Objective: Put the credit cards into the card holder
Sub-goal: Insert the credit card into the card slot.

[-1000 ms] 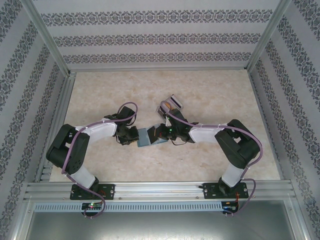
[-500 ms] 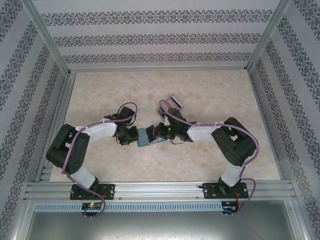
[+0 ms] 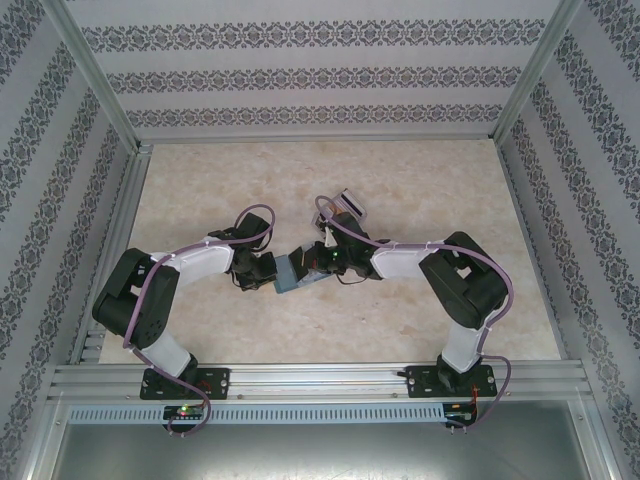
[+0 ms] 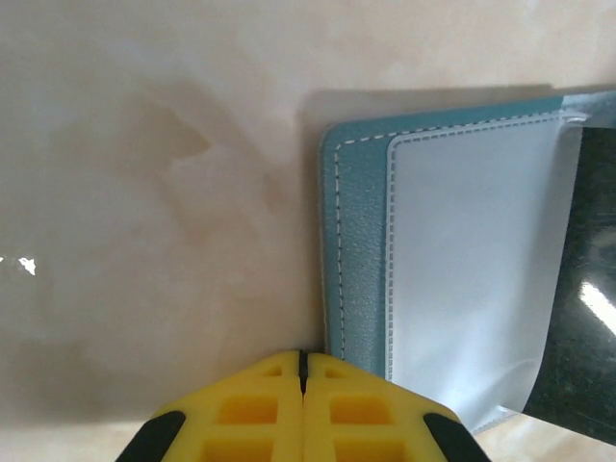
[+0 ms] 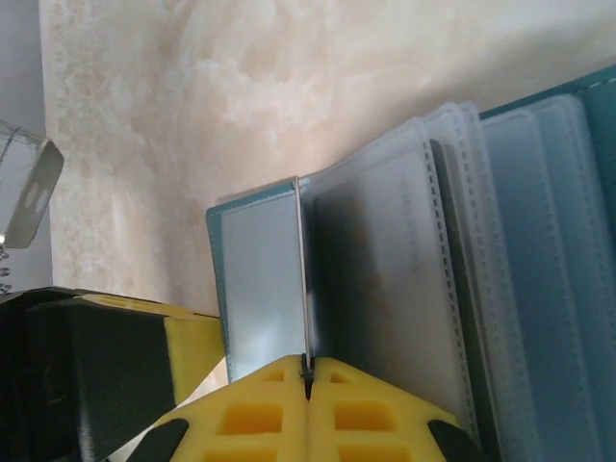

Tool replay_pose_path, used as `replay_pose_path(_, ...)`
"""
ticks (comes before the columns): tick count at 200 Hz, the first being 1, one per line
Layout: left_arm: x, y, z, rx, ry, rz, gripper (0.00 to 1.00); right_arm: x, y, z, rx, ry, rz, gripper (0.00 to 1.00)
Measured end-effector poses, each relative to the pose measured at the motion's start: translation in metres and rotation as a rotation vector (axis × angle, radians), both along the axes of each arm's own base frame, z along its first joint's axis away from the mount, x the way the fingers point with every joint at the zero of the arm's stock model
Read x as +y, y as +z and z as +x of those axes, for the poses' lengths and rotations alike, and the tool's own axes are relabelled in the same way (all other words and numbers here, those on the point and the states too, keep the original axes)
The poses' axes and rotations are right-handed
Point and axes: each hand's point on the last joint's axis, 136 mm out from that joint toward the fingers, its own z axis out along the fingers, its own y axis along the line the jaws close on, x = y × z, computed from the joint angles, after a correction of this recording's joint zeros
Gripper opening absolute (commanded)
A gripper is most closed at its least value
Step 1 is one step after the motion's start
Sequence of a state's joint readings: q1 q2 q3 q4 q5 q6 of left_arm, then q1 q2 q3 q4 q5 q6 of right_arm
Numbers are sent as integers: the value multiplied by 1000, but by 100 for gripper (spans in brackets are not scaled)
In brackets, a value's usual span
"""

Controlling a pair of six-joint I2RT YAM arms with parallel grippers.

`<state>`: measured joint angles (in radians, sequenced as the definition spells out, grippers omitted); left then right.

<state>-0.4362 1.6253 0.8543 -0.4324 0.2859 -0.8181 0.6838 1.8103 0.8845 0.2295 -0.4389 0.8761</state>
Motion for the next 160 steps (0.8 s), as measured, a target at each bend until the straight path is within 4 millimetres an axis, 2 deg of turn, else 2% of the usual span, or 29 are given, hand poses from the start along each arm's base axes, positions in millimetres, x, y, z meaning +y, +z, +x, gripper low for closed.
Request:
replay_pose_path(48,0,0,0,0,0,0,6,-1,-3,-1,-9,22,-31,10)
replay_pose_path(89,0,0,0,-1,-3,0,6,-8,-17,-14,2,54,-131,24)
replay_pose_path(115,0,0,0,-1,-3,0,6,-5,-12,-14,-16,87,-170,34)
replay_pose_path(160,0,0,0,-1,-3,0,6,-13,-10,-16,-34,112,-244,38)
